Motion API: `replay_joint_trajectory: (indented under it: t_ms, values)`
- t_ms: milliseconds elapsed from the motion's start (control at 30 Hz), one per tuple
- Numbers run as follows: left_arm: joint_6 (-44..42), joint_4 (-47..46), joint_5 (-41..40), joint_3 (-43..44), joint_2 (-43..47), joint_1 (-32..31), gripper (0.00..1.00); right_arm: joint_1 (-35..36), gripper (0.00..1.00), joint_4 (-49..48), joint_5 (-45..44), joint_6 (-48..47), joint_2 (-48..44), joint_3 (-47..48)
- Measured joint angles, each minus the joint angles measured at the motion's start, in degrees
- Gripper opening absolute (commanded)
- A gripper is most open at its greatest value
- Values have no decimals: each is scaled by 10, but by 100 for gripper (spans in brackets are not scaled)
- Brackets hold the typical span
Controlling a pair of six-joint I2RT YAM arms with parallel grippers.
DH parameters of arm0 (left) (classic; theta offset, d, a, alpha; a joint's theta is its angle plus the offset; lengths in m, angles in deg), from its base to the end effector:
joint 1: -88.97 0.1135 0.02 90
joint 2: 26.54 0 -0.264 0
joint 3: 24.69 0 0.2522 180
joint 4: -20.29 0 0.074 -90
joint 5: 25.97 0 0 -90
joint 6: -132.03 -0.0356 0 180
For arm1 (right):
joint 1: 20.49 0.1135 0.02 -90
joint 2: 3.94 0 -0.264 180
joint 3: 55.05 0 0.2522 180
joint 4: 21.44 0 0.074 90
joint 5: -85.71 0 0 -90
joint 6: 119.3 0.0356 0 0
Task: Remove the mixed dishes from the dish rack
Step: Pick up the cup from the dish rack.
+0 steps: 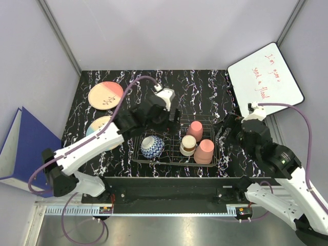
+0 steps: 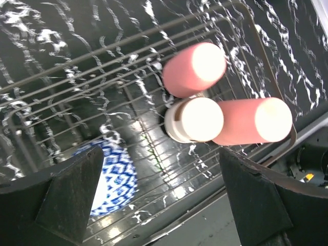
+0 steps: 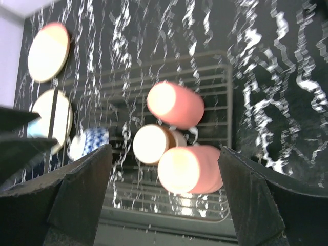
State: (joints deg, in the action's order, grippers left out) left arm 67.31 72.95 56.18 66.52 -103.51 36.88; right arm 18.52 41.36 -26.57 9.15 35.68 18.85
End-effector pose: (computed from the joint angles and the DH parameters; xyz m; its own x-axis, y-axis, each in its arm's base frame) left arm 0.1823 -0.2262 0.3648 -0.6509 0.1474 -0.7447 0.4842 0.8361 -0.2578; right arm 0.1010 0.0644 0.3728 -0.4918 0.3421 -0.8007 -0.0227 0.9142 0.4046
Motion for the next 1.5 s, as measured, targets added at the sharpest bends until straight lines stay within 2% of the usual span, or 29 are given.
replay_joint_trajectory:
  t_ms: [267,500,1300,1367,1400,1500]
  values:
    - [17,2,-46,107,-121,-125,99,0,92,12,-57,0,-15,29]
    - [29,7,-72,132,-200,-192,99,0,92,14,-84,0,-47,35]
    - [26,-16,-70,190,-325,-199,99,0,93,1,-81,2,-61,20]
    - [25,-16,-70,190,-334,-199,93,0,92,2,-80,2,-62,19]
    - [25,-17,-70,190,-337,-199,87,0,92,1,-80,2,-62,18]
    - [20,-17,-71,190,-343,-199,82,0,91,1,-80,2,-62,15]
